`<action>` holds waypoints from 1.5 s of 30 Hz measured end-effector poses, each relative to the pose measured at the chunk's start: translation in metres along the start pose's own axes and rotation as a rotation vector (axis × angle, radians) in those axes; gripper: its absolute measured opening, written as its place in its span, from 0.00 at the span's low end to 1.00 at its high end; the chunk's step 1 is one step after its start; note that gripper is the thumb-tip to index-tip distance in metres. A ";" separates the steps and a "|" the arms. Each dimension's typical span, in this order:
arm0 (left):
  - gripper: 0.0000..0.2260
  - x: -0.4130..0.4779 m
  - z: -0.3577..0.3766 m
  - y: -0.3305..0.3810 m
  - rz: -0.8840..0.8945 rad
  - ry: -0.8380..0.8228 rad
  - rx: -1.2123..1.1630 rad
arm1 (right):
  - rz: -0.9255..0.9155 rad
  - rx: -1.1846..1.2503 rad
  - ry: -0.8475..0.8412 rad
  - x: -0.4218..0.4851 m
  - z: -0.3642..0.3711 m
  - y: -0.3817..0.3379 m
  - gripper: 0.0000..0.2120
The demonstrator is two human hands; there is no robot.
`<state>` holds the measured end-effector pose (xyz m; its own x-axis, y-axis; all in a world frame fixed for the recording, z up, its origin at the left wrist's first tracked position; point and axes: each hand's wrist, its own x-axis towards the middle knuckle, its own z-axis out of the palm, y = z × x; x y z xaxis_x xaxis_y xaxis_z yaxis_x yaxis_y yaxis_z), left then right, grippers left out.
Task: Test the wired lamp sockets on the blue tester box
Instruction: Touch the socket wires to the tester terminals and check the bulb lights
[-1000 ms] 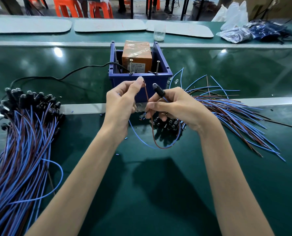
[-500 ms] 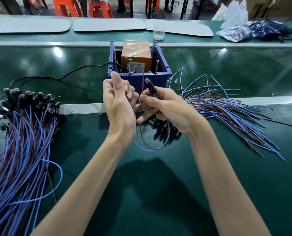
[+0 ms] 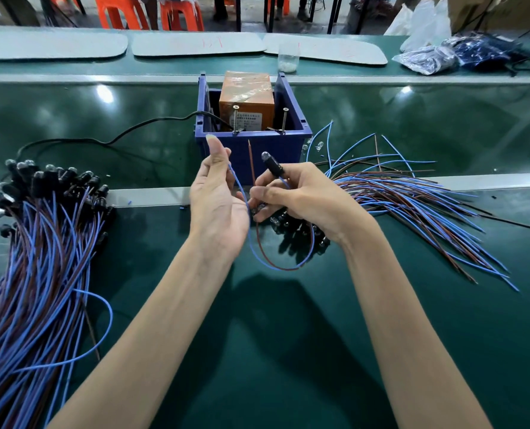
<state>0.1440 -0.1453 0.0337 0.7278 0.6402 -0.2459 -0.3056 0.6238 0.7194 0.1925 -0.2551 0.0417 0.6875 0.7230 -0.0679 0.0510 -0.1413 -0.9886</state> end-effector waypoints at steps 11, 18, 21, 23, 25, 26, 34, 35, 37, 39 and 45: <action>0.14 -0.006 0.003 -0.005 -0.075 -0.079 0.093 | 0.021 -0.108 0.058 0.002 -0.004 0.005 0.03; 0.10 -0.008 -0.001 -0.008 0.120 -0.037 0.288 | 0.025 -0.102 0.050 -0.001 -0.010 0.000 0.08; 0.13 -0.006 -0.003 -0.008 0.141 0.006 0.320 | 0.008 -0.195 0.005 -0.003 -0.009 -0.003 0.06; 0.12 -0.005 -0.004 -0.008 0.114 0.009 0.291 | 0.007 -0.283 -0.004 -0.003 -0.006 -0.005 0.05; 0.11 -0.003 -0.004 -0.010 0.046 0.030 0.258 | 0.015 -0.356 0.008 -0.003 -0.004 -0.007 0.07; 0.11 -0.001 -0.004 -0.010 -0.007 0.056 0.237 | 0.024 -0.393 0.011 -0.003 -0.004 -0.008 0.09; 0.09 0.015 -0.014 0.010 -0.062 0.031 0.423 | 0.070 -0.389 -0.077 -0.018 -0.021 -0.008 0.09; 0.10 0.008 -0.012 0.005 -0.087 -0.042 0.491 | 0.071 -0.377 -0.077 -0.018 -0.022 -0.008 0.08; 0.11 -0.004 -0.005 -0.001 -0.144 -0.160 0.521 | 0.087 -0.372 -0.078 -0.016 -0.023 -0.007 0.07; 0.12 -0.012 -0.001 -0.002 -0.154 -0.226 0.547 | 0.106 -0.373 -0.075 -0.015 -0.022 -0.006 0.07; 0.09 -0.013 -0.002 -0.003 -0.081 -0.188 0.521 | 0.114 -0.356 -0.037 -0.010 -0.022 -0.001 0.03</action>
<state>0.1340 -0.1547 0.0340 0.8478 0.4786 -0.2284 0.0652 0.3333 0.9406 0.2020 -0.2772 0.0461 0.6767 0.7123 -0.1865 0.2285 -0.4440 -0.8664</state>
